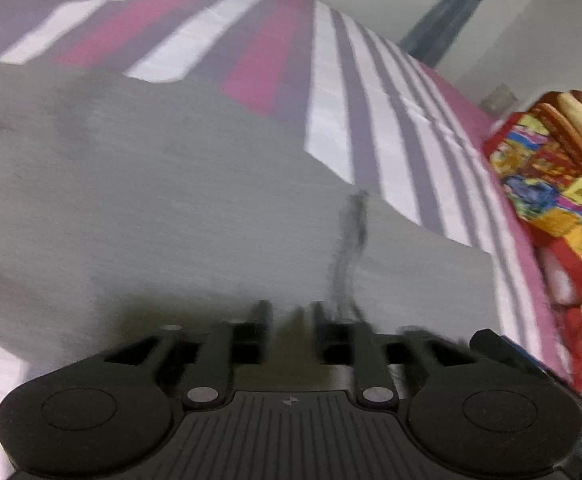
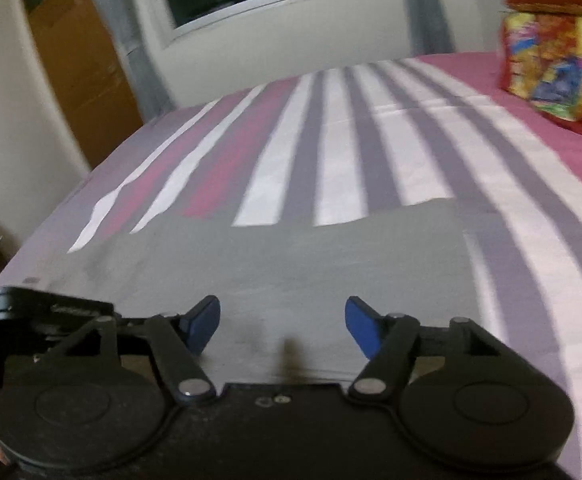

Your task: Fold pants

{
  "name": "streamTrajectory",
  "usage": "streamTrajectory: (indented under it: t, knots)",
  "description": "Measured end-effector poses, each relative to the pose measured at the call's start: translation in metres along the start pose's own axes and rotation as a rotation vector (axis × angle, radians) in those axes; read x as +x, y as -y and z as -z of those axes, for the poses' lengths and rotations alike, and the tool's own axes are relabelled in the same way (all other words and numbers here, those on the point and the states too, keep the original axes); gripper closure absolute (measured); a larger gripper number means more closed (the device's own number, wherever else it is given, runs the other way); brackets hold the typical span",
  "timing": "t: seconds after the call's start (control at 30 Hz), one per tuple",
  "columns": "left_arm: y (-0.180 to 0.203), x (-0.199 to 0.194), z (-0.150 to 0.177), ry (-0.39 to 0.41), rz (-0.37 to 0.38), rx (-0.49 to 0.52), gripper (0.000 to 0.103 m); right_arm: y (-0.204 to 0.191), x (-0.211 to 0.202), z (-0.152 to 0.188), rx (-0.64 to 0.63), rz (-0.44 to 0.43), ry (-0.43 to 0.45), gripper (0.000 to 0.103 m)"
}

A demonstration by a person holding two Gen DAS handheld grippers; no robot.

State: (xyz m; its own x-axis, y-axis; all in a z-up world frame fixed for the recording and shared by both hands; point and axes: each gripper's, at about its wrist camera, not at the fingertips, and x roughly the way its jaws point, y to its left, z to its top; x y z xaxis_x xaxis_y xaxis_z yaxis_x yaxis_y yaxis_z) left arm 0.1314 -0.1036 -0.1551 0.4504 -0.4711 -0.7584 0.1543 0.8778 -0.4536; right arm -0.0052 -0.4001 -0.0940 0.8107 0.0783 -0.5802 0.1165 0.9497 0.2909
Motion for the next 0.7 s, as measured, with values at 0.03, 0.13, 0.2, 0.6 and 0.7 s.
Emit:
streamTrajectory:
  t: [0.03, 0.13, 0.2, 0.6, 0.7]
  knots:
    - [0.004, 0.002, 0.0, 0.008, 0.015, -0.013, 0.026, 0.009, -0.004, 0.001, 0.021, 0.008, 0.004, 0.033]
    - [0.022, 0.007, 0.004, 0.042, 0.035, 0.009, 0.023, 0.032, -0.011, 0.006, 0.063, 0.044, 0.016, 0.033]
    - [0.028, 0.016, 0.006, 0.025, 0.045, 0.006, 0.032, 0.044, -0.015, 0.012, 0.089, 0.058, 0.017, 0.033]
    - [0.054, 0.033, 0.028, 0.04, 0.06, 0.015, 0.086, 0.091, -0.035, 0.034, 0.192, 0.169, 0.051, 0.048]
    - [0.061, 0.009, 0.019, 0.111, 0.096, 0.04, 0.086, 0.095, -0.033, 0.028, 0.198, 0.194, 0.056, 0.055]
